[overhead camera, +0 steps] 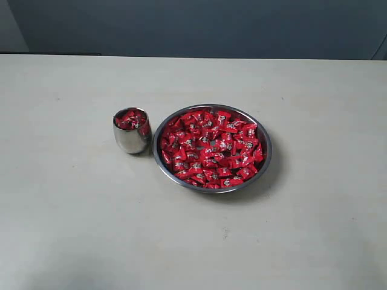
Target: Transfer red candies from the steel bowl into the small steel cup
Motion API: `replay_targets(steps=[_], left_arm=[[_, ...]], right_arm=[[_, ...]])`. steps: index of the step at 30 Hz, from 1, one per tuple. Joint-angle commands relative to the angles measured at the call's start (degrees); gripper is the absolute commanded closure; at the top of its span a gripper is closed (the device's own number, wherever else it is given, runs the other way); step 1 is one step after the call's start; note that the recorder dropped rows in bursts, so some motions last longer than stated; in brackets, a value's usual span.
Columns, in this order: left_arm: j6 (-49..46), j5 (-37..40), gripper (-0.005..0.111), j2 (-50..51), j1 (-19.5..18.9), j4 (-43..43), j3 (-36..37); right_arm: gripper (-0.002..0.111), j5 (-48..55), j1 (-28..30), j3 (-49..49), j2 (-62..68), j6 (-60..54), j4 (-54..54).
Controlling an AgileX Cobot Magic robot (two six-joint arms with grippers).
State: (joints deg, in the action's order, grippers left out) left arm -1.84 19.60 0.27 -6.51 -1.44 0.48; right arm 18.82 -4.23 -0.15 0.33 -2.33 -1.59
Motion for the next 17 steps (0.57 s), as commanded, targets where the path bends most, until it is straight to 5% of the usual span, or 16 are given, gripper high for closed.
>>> replay_targets(steps=[1, 17], left_arm=[[0.2, -0.3, 0.106, -0.3, 0.3, -0.1, -0.5], [0.2, -0.3, 0.106, -0.3, 0.3, -0.1, -0.5]], right_arm=[[0.109, -0.2, 0.3, 0.2, -0.3, 0.0, 0.0], [0.109, -0.5, 0.3, 0.2, -0.3, 0.0, 0.0]])
